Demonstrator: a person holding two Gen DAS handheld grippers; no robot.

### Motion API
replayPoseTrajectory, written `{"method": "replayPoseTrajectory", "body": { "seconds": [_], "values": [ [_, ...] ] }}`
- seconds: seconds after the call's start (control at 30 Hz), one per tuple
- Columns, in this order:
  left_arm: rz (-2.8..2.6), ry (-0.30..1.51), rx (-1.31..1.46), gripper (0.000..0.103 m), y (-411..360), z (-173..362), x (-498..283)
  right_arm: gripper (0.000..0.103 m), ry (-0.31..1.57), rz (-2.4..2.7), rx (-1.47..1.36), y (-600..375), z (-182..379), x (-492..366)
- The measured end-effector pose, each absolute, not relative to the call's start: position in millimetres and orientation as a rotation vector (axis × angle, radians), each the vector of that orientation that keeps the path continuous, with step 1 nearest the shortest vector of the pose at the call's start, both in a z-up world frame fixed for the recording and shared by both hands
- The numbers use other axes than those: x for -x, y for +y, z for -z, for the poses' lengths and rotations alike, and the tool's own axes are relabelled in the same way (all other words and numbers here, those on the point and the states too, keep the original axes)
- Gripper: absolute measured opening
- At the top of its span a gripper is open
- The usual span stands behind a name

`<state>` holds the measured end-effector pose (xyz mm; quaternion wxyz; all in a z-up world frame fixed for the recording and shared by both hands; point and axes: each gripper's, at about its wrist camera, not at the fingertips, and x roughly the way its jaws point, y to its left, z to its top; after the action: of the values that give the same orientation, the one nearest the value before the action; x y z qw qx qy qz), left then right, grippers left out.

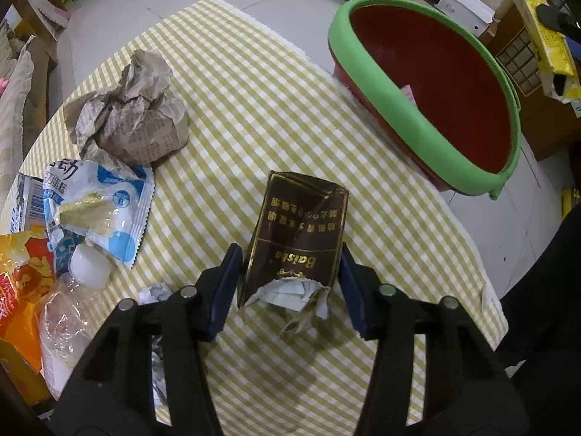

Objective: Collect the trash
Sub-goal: 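Carry both items over the red bucket and open both tools to drop them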

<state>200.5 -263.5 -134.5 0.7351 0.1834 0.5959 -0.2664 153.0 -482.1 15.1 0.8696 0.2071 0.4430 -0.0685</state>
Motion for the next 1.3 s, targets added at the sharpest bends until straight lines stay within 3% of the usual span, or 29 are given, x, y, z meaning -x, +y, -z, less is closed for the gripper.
{"method": "replayPoseTrajectory", "body": {
  "seconds": [0.47, 0.9, 1.3],
  "values": [
    [0.608, 1.173, -0.333, 0.048, -244.1, 65.6, -196.7, 0.033, 0.923, 0.148, -0.434, -482.3, -12.5, -152.2],
    [0.717, 1.028, -0.220, 0.048, -294.9, -13.3, -197.9, 0.033, 0.916, 0.186, -0.425, -488.2, -17.0, -147.0],
    [0.775, 1.041, -0.054, 0.048, -329.0, -13.2, -221.0, 0.033, 0.932, 0.217, -0.397, -486.8, -15.2, -149.7]
  ]
}}
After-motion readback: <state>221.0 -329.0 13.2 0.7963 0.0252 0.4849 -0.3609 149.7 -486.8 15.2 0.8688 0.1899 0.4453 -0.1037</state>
